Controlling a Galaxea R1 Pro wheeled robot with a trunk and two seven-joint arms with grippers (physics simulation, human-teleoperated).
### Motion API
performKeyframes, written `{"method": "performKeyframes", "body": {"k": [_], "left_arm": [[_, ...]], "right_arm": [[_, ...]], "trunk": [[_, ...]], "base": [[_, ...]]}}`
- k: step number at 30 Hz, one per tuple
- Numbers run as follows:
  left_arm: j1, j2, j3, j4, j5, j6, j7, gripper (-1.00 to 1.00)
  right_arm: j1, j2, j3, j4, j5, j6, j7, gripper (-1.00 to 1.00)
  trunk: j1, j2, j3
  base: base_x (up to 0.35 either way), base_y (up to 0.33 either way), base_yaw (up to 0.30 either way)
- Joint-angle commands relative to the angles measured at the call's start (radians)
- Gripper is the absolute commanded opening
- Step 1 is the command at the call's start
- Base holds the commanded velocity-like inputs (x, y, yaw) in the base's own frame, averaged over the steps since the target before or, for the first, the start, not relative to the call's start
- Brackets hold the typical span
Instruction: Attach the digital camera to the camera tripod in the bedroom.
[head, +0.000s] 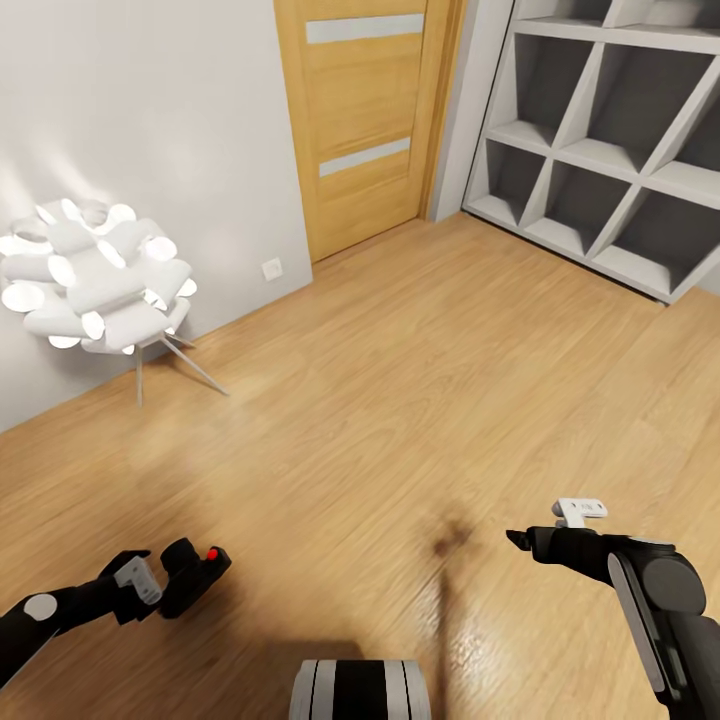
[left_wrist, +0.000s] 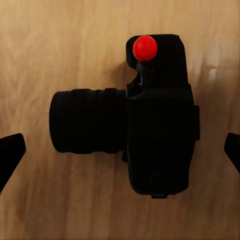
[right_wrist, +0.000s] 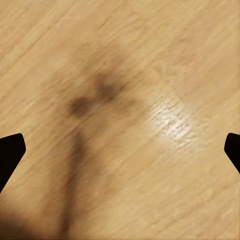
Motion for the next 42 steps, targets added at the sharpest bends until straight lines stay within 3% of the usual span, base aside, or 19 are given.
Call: {"method": "performKeyframes", "body": {"k": [1, 42], "left_arm": [[-0.002, 0.0, 0.001, 0.0, -0.01, -0.006, 0.0, 1.0], [-0.01, -0.019, 0.005, -0.024, -0.004, -0.008, 0.002, 1.0]], "right_arm": [[-0.001, 0.0, 0.0, -0.001, 0.005, 0.004, 0.006, 1.0], [-0.001, 0.0, 0.0, -0.001, 0.004, 0.004, 0.006, 1.0]], "trunk": [[0.0, 0.0, -0.002], [0.0, 0.0, -0.061]], "base": [[0.0, 0.0, 0.0], [0.0, 0.0, 0.0]]}}
